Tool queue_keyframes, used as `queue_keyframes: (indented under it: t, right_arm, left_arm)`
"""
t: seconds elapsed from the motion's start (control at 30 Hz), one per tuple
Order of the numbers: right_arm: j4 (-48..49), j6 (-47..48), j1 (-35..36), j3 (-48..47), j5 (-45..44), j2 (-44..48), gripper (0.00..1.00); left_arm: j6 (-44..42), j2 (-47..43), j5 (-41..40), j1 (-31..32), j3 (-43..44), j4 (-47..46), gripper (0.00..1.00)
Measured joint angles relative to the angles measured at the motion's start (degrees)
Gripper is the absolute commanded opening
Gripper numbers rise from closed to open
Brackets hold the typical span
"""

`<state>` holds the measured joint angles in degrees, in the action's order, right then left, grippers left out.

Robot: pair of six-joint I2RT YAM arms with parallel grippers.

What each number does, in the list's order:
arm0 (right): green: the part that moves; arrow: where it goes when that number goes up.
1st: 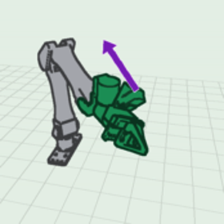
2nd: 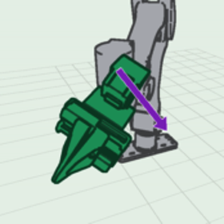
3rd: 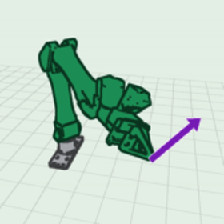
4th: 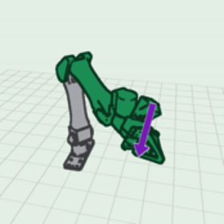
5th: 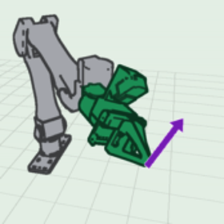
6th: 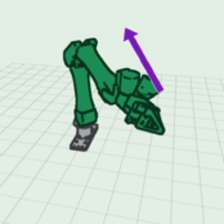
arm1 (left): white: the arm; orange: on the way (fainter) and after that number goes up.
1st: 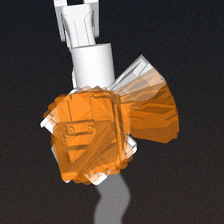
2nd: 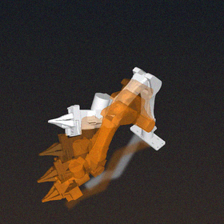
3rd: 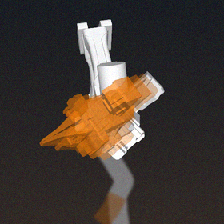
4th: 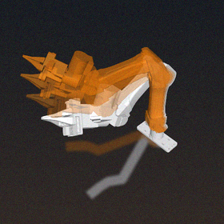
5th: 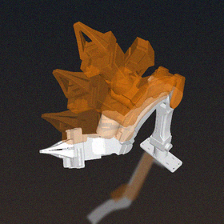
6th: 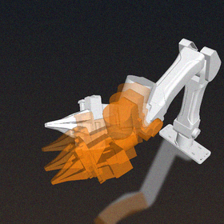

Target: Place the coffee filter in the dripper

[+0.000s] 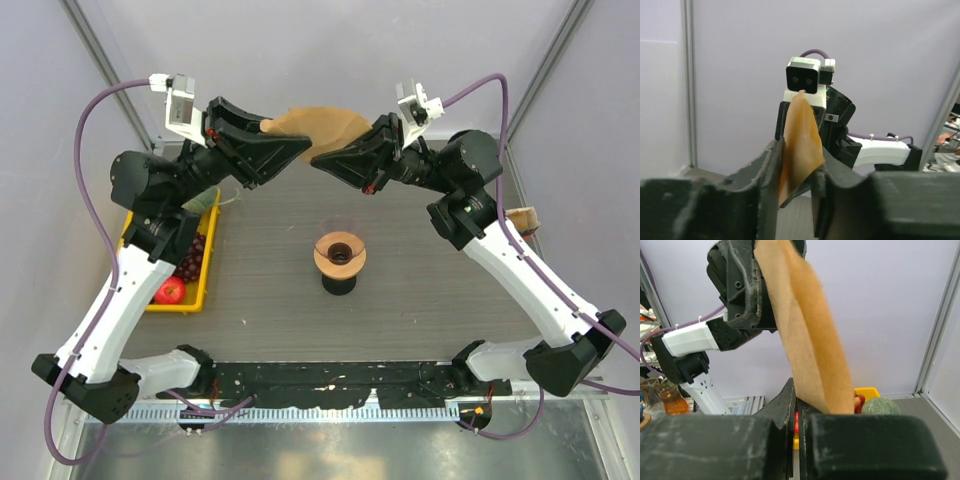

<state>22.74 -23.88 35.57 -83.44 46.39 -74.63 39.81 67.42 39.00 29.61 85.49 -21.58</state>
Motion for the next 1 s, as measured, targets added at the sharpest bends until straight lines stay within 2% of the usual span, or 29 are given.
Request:
queue_keyframes:
  t: [0.07, 0.13, 0.27, 0.33, 0.5, 0.6, 0.77, 0.87, 1.0]
  right_arm:
    - [-2.0, 1.4, -0.2, 0.0, 0.3, 0.2, 0.05]
    - [-5.0, 3.3, -0.6, 0.0, 0.6, 0.7, 0.05]
    - [-15.7, 11.3, -2.4, -0.1, 1.9, 3.3, 0.05]
    - [-24.4, 18.8, -3.1, -0.6, 2.6, 4.9, 0.05]
    - [-48.6, 39.5, -3.4, -6.2, 3.9, 5.5, 0.05]
    - [-61.6, 50.4, -3.3, -11.3, 4.5, 3.8, 0.05]
    - [-74.4, 60.3, -2.5, -17.7, 4.3, -0.5, 0.05]
    - [-78.7, 63.3, -1.7, -18.6, 3.7, -2.0, 0.05]
    - [-82.5, 65.5, -0.7, -19.0, 2.9, -2.5, 0.05]
  left_arm:
    - [-1.3, -0.5, 0.4, -0.2, -0.5, 1.0, 0.54]
    - [-3.1, -1.5, 1.2, -0.9, -1.1, 3.5, 0.69]
    - [-8.9, -4.9, 4.0, -4.0, -2.4, 12.2, 0.78]
    - [-13.2, -6.8, 6.0, -6.3, -2.4, 18.7, 0.80]
    - [-24.5, -8.4, 10.7, -10.3, 2.3, 35.0, 0.76]
    - [-34.1, -5.6, 13.4, -10.5, 9.9, 46.4, 0.74]
    - [-48.3, -0.5, 12.6, -6.4, 18.8, 61.3, 0.72]
    - [-54.2, 0.6, 9.8, -2.7, 18.9, 66.9, 0.68]
    - [-58.5, 0.7, 6.3, 0.5, 17.4, 69.5, 0.64]
